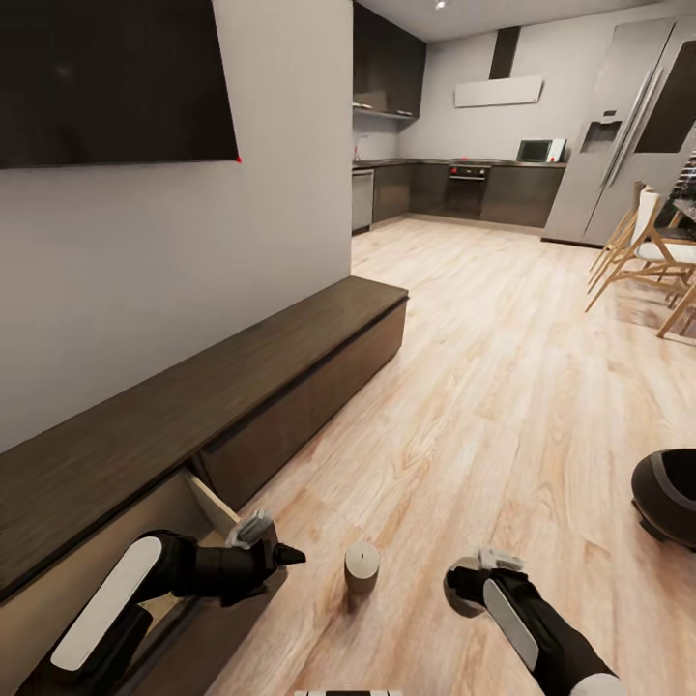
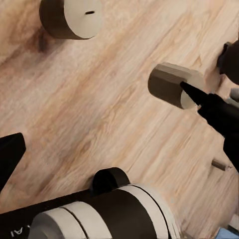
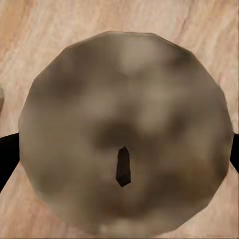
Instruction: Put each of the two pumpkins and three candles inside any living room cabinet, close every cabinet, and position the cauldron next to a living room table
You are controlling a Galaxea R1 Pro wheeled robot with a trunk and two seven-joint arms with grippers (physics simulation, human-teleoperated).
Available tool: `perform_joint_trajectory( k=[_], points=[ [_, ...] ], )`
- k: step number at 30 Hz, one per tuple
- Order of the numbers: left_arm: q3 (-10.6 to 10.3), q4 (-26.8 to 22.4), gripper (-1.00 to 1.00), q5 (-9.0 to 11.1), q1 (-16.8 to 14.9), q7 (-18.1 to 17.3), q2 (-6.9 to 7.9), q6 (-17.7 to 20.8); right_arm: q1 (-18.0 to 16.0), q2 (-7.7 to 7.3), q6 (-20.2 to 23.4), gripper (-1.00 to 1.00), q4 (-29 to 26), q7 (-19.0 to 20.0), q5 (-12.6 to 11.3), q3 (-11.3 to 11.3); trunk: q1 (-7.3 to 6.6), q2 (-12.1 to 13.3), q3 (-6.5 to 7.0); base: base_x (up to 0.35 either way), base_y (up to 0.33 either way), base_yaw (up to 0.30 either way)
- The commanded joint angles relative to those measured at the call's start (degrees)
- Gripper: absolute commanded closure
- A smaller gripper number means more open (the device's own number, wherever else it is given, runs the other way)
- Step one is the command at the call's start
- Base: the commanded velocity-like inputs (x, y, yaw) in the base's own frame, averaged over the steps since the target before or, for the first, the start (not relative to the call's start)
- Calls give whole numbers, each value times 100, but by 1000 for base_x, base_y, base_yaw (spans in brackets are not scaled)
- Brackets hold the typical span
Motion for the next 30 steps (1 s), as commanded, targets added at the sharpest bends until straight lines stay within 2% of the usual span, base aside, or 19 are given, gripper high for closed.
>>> perform_joint_trajectory(
  k=[1, 2, 5, 6, 7, 9, 10, 12, 13, 15, 18, 25, 30],
  points=[
    [-6, 8, -100, 47, -94, 373, -77, -1, -37, -18, 180, 100, -153, -193, -139, -121, -23, 40, 12, 0, 0, 0],
    [-6, 27, -100, 37, -176, 856, -224, 0, -85, -27, 472, 100, -351, -318, -121, -311, -45, 80, 30, 0, 0, 0],
    [-6, 49, -100, -23, -250, 1839, -551, 4, -163, -60, 1055, 100, -708, -423, -102, -550, -111, 200, 84, 0, 0, 0],
    [-6, 54, -100, -137, -282, 2238, -683, 3, -191, -82, 1255, 100, -907, -442, -97, -614, -133, 240, 102, 0, 0, 0],
    [-6, 67, -100, -283, -304, 2439, -776, 1, -196, -94, 1356, 100, -1041, -450, -99, -641, -155, 280, 120, 0, 0, 0],
    [-6, 173, -100, -741, -327, 2657, -996, -1, -202, -104, 1471, 100, -1200, -455, -101, -669, -199, 360, 156, 0, 0, 0],
    [-3, 375, -100, -1188, -336, 2731, -1165, -7, -203, -106, 1505, 100, -1254, -455, -101, -679, -221, 401, 174, 0, 0, 0],
    [0, 614, -100, -1783, -347, 2773, -1383, -57, -204, -108, 1519, 100, -1288, -454, -107, -685, -265, 481, 210, 0, 0, 0],
    [1, 718, -100, -2155, -358, 2786, -1525, -109, -205, -103, 1517, 100, -1288, -457, -110, -690, -287, 521, 228, 0, 0, 0],
    [2, 810, -100, -2546, -371, 2795, -1705, -196, -203, -105, 1499, 100, -1278, -455, -119, -695, -331, 601, 263, 0, 0, 0],
    [-2, 927, -100, -2717, -377, 2799, -1799, -287, -200, -108, 1482, 100, -1269, -455, -142, -743, -397, 721, 317, 0, 0, 0],
    [-41, 960, -100, -2742, -378, 2788, -1847, -498, -161, -115, 1487, 100, -1259, -437, -119, -957, -418, 761, 335, 0, 0, -5],
    [-294, 951, -100, -2749, -378, 2790, -1847, -540, -147, -116, 1484, 100, -1258, -443, -105, -962, -418, 761, 326, 0, -139, -196]
  ],
)
